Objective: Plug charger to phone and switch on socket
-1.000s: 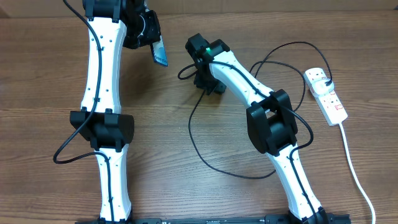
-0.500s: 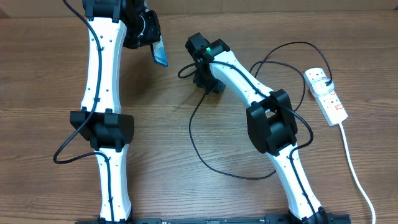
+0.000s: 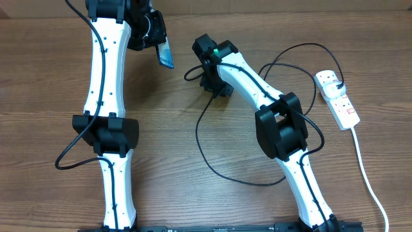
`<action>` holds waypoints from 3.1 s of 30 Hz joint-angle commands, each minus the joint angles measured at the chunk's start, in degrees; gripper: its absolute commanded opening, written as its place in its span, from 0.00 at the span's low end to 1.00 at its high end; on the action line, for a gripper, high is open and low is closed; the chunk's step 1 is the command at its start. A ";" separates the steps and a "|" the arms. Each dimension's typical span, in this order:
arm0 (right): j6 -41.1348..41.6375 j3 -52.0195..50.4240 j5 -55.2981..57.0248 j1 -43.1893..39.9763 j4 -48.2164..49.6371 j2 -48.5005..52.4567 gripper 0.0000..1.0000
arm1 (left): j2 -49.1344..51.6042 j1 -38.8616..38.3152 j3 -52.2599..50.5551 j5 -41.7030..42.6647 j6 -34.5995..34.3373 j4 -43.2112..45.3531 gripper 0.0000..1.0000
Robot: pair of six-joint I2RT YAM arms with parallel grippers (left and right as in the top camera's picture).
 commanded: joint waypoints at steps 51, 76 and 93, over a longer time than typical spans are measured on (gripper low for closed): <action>-23.23 7.15 -16.76 -1.84 -9.44 -23.71 0.04 | -1.90 4.20 1.46 49.29 5.99 24.50 0.04; -25.64 7.43 0.22 10.38 -3.87 -33.31 0.04 | -1.90 3.65 1.46 69.20 0.13 34.18 0.04; -25.55 7.41 0.87 9.01 -3.21 -33.27 0.04 | -1.90 1.92 1.46 70.79 6.05 33.77 0.04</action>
